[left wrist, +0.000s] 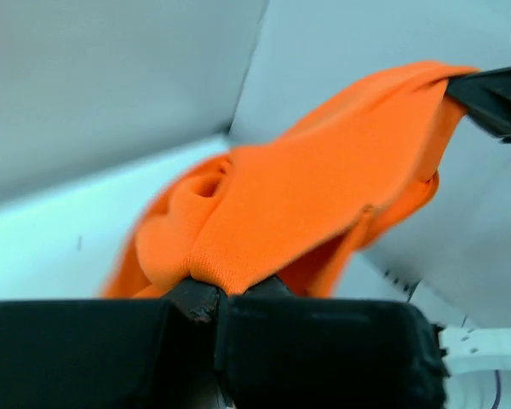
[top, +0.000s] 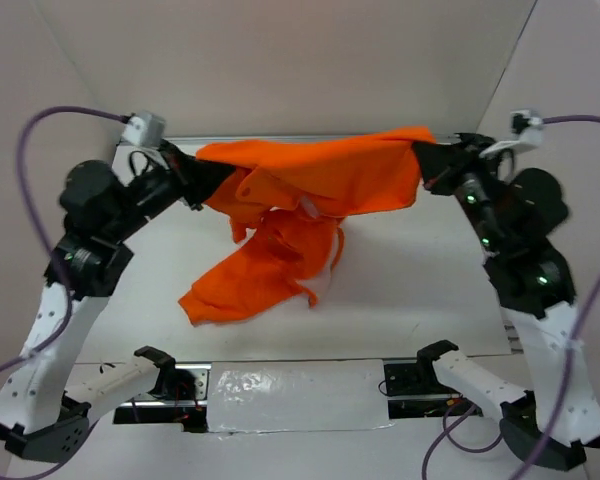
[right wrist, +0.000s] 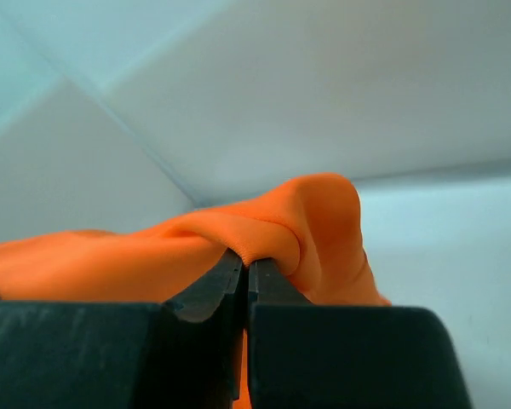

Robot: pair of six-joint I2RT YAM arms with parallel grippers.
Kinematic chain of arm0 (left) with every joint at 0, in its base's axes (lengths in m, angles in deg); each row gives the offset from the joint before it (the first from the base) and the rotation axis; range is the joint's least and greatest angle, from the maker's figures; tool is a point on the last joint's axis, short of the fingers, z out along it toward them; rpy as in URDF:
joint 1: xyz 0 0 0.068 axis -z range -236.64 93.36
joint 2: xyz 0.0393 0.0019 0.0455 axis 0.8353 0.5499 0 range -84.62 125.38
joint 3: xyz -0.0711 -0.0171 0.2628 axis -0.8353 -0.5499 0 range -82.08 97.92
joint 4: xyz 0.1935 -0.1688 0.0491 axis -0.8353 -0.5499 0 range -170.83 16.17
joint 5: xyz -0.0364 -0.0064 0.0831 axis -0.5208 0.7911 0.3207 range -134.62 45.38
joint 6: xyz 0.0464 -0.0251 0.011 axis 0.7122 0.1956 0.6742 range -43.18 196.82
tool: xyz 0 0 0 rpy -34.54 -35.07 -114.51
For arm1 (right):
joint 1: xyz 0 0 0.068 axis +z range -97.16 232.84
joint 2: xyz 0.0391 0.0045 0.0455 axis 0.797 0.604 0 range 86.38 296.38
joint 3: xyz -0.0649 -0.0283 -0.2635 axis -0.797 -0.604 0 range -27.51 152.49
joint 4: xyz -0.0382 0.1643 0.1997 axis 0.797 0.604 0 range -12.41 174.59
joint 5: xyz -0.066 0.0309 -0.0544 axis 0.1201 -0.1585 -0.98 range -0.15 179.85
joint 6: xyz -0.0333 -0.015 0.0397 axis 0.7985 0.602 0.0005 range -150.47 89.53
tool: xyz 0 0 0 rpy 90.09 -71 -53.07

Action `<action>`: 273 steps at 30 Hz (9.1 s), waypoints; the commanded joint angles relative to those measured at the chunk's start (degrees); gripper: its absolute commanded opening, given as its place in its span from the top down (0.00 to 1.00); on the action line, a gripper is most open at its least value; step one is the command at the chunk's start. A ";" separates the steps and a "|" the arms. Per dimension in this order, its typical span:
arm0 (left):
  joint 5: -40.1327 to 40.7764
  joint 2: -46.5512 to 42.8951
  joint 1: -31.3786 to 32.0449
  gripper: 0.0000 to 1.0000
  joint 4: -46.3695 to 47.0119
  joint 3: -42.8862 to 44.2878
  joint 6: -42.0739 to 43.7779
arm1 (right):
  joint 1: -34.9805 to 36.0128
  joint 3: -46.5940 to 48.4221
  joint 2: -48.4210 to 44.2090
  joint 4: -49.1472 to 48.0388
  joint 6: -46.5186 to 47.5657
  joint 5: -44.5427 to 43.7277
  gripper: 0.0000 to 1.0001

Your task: Zip up the jacket

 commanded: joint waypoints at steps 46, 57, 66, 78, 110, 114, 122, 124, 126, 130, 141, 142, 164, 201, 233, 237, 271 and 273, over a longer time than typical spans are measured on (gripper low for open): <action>-7.32 25.93 -10.39 0.01 -6.42 -7.68 -2.63 | 4.84 -34.13 4.53 6.28 -10.65 -3.34 0.00; -11.97 35.40 0.68 0.01 -3.96 -5.93 -0.08 | 10.92 -43.90 -12.20 10.61 -14.44 -8.79 0.03; -13.47 44.11 3.68 0.01 -2.11 -3.74 0.62 | 10.05 -31.61 4.58 11.75 -17.52 -31.27 1.00; -11.02 52.73 4.21 0.01 -3.07 -0.48 1.24 | -8.40 24.61 36.69 19.91 -4.34 -26.55 1.00; -18.37 80.16 -5.89 0.01 -13.11 43.92 8.89 | -5.17 -8.22 43.17 3.05 -8.11 -1.67 0.00; -22.44 78.14 -9.66 0.01 -7.82 35.13 4.85 | -3.67 -1.38 52.29 5.06 -6.54 0.51 0.00; -15.40 70.24 -17.84 0.01 -8.18 15.90 -1.92 | -0.15 18.13 68.23 15.25 -5.83 2.36 0.00; -16.62 66.73 -19.07 0.01 -6.08 6.85 -4.21 | -0.06 21.83 71.82 16.66 -5.74 3.15 0.00; -19.17 61.45 -19.61 0.01 -2.48 0.79 -4.39 | -0.06 26.31 74.19 17.37 -4.96 3.42 0.00; -17.96 54.42 -18.64 0.01 -4.12 0.57 -4.21 | -0.41 32.38 73.77 16.93 -2.67 4.74 0.00; -13.29 34.02 -17.23 0.01 -4.57 -7.50 -8.34 | -17.43 2.27 43.54 7.96 -4.77 3.86 0.00; -13.56 32.01 -17.15 0.01 -3.35 -8.82 -8.52 | -18.60 1.20 42.66 9.71 -4.86 1.94 0.00; -14.52 30.07 -17.32 0.01 -0.53 -16.21 -8.96 | -36.80 2.95 60.76 9.03 -7.41 -0.79 0.52; -12.41 16.79 -21.01 0.01 -3.61 -27.37 -15.73 | 33.53 -28.07 18.58 0.17 -4.24 -11.85 0.05; -11.36 20.13 -23.82 0.01 -1.40 -30.36 -14.32 | 33.85 -8.93 49.85 -14.28 4.44 6.77 0.00; -11.19 19.69 -24.09 0.01 -1.58 -30.71 -13.88 | 39.91 -5.31 52.32 -9.79 6.39 2.12 0.00; -14.96 33.04 -23.92 0.01 2.19 -27.38 -13.27 | -1.89 -8.22 55.22 14.73 -9.44 -8.98 0.01; -16.36 36.10 -22.52 0.01 3.07 -25.89 -13.18 | -5.93 -6.37 56.53 13.34 -6.19 -8.10 0.05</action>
